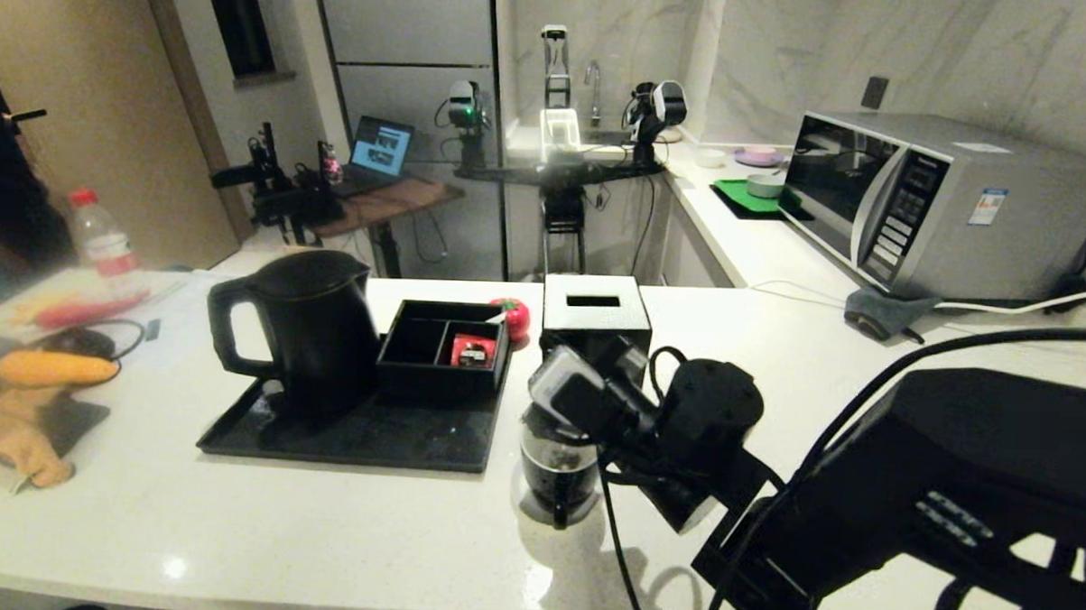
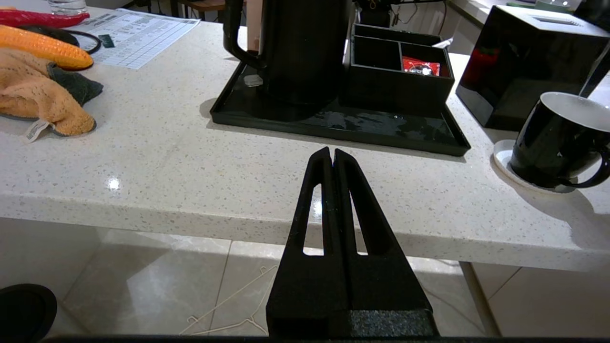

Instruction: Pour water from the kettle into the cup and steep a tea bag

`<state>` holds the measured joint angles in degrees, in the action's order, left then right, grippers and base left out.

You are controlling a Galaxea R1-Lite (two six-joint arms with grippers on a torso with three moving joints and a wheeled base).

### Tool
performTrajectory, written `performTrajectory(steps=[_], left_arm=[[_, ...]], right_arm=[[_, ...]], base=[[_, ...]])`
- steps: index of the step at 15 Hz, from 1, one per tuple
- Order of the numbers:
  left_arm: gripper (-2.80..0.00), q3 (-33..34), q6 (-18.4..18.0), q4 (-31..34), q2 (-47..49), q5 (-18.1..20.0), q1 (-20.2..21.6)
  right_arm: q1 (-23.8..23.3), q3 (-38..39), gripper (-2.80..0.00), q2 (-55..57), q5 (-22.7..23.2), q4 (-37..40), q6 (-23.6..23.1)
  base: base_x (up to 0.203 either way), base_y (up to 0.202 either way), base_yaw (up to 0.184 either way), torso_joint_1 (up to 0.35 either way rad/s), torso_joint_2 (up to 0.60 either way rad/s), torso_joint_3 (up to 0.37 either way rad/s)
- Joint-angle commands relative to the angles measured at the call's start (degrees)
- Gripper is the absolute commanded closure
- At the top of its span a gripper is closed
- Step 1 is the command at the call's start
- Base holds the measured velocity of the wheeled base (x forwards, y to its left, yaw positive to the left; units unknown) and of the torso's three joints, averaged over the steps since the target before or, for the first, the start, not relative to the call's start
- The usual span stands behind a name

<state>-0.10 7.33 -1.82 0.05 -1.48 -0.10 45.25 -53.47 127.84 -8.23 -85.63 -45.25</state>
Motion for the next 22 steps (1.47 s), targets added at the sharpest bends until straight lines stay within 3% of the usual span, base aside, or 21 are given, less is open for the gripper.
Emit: performTrajectory(steps=[1,8,15,22], left_arm=[[0.0,0.01,0.06,-0.03,-0.05,-0.02,0.01],[0.0,0.01,0.06,-0.03,-0.05,-0.02,0.01],[0.0,0.01,0.06,-0.03,-0.05,-0.02,0.01],[0.0,0.01,0.06,-0.03,-0.05,-0.02,0.01]], right_arm=[[0.01,-0.06,0.0,2.67,0.14,-0.5,-0.19],[-0.27,-0.12,0.0,-2.71,-0.2,-0.4,-0.1],[-3.57,0.12,0.0,-11.82,-0.13,0.49,-0.1],[-3.77,0.62,0.0,-10.88,0.23,-0.24,-0.1]], base=[[0.0,0.0,0.0,0.0,0.0,0.0],[0.0,0.0,0.0,0.0,0.0,0.0],[0.0,0.0,0.0,0.0,0.0,0.0],[0.0,0.0,0.0,0.0,0.0,0.0]])
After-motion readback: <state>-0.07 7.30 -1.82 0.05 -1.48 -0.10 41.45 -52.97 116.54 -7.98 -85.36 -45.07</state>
